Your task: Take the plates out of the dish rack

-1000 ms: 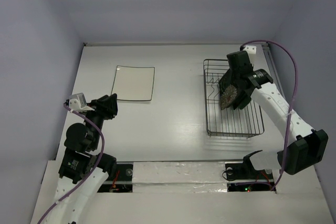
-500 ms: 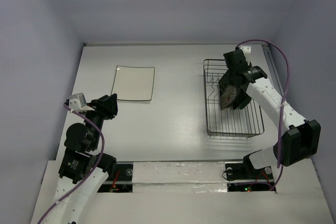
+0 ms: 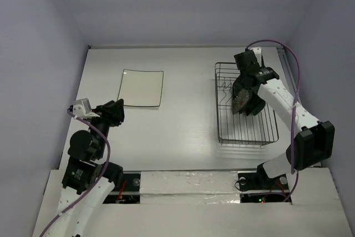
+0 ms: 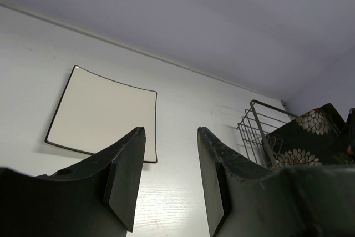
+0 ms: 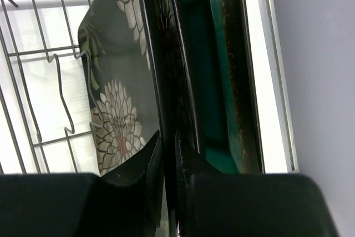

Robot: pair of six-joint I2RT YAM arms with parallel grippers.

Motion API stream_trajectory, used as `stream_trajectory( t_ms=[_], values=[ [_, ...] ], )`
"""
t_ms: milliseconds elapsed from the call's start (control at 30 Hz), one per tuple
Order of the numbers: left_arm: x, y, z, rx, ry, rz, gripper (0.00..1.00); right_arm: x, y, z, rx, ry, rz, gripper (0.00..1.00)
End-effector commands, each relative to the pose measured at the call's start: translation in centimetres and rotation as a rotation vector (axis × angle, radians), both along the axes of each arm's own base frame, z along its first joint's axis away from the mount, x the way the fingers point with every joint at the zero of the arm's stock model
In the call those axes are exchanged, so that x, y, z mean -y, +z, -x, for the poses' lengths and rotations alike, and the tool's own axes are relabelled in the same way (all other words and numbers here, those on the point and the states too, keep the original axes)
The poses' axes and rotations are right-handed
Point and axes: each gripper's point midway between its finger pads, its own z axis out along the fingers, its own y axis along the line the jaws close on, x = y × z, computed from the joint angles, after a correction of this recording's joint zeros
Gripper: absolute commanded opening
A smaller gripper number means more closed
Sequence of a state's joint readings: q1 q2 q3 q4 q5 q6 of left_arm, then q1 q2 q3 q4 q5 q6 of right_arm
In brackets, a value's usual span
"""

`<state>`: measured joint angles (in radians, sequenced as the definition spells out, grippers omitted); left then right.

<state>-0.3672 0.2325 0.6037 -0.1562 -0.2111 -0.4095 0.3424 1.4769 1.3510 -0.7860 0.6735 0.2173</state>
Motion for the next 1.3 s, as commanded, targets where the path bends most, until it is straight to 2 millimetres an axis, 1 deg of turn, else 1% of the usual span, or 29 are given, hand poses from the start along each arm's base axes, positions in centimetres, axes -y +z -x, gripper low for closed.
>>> stream_trajectory(
  t_ms=[0,100,167,200,333,400,433,467,533,567,600,633,667,700,733,833,867,900,933,967,1000,1033,1067,1100,1133,1167,1200,1233,1267],
  values=[
    [0.1,1.4,0.2,0.049,-0.008,0.017,0.40,0.3,5.7,-1.4,0.198,-0.044,-0.055,0.00],
    [0.1,1.4,0.2,0.050,-0.008,0.017,0.40,0.6,9.2,-1.1,0.283,-0.048,-0.068,0.00],
    [0.1,1.5,0.2,0.052,-0.008,0.018,0.40,0.7,11.0,-0.8,0.327,-0.044,-0.080,0.00],
    [0.1,1.4,0.2,0.050,-0.008,0.017,0.40,0.7,12.4,-0.7,0.361,-0.040,-0.094,0.00],
    [0.1,1.4,0.2,0.050,-0.008,0.017,0.40,0.4,16.4,0.7,0.470,-0.003,-0.172,0.00],
    [0.1,1.3,0.1,0.047,-0.008,0.016,0.40,0.2,17.8,1.2,0.517,0.010,-0.214,0.00],
    [0.1,1.3,0.2,0.047,-0.008,0.016,0.40,-0.4,18.2,1.3,0.528,0.041,-0.244,0.00],
    [0.1,1.4,0.2,0.049,-0.008,0.017,0.40,-0.5,19.2,1.9,0.560,0.053,-0.267,0.00],
    [0.1,1.3,0.1,0.046,-0.008,0.016,0.40,-1.0,19.9,2.3,0.587,0.071,-0.316,0.00],
    [0.1,1.4,0.2,0.049,-0.008,0.017,0.40,-1.3,21.1,2.7,0.638,0.090,-0.352,0.00],
    [0.1,1.3,0.1,0.047,-0.008,0.016,0.40,-1.9,21.4,2.7,0.661,0.112,-0.397,0.00],
    [0.1,1.3,0.1,0.046,-0.008,0.016,0.40,-3.3,21.6,2.7,0.667,0.168,-0.453,0.00],
    [0.1,1.4,0.1,0.047,-0.008,0.016,0.40,-4.1,20.9,2.4,0.664,0.188,-0.493,0.00],
    [0.1,1.4,0.1,0.049,-0.008,0.018,0.40,-5.5,22.1,2.2,0.724,0.217,-0.586,0.00],
    [0.1,1.3,0.1,0.044,-0.008,0.017,0.40,-8.3,22.1,1.6,0.746,0.303,-0.681,0.00],
    [0.0,1.1,-0.1,0.040,0.003,0.015,0.40,-13.7,22.1,0.8,0.760,0.390,-0.927,0.00],
    [0.0,1.1,-0.2,0.036,0.003,0.013,0.40,-16.3,21.9,0.9,0.750,0.427,-0.992,0.00],
    [0.0,1.0,-0.2,0.033,0.003,0.012,0.40,-18.0,22.9,0.4,0.787,0.439,-1.078,0.00],
    [0.0,0.9,-0.3,0.029,0.003,0.011,0.40,-20.0,20.9,-1.3,0.741,0.423,-1.096,0.00],
    [0.0,0.9,-0.3,0.027,0.003,0.010,0.40,-21.5,20.9,-1.8,0.746,0.431,-1.137,0.00],
    [0.0,0.8,-0.3,0.026,0.003,0.009,0.40,-23.6,22.0,-1.9,0.769,0.453,-1.224,0.00],
    [0.0,0.9,-0.3,0.026,0.003,0.009,0.40,-25.5,20.0,-3.3,0.732,0.440,-1.243,0.00],
    [0.0,0.9,-0.3,0.029,0.003,0.011,0.40,-26.5,19.8,-3.8,0.730,0.437,-1.281,0.00],
    [-0.2,0.8,-0.4,0.026,0.012,0.008,0.40,-28.0,20.4,-3.9,0.743,0.443,-1.356,0.00],
    [-0.2,0.9,-0.4,0.026,0.012,0.009,0.40,-28.7,20.4,-4.5,0.755,0.428,-1.381,0.00],
    [-0.2,0.9,-0.4,0.024,0.012,0.009,0.40,-30.0,18.5,-5.7,0.730,0.401,-1.385,0.00],
    [-0.2,0.8,-0.4,0.023,0.012,0.008,0.40,-30.8,18.2,-6.2,0.734,0.389,-1.404,0.00],
    [-0.1,0.7,-0.4,0.020,0.012,0.007,0.40,-31.7,18.4,-6.6,0.732,0.376,-1.443,0.00],
    [-0.1,0.8,-0.5,0.020,0.012,0.007,0.40,-33.5,16.0,-7.3,0.683,0.363,-1.444,0.00]
  ],
)
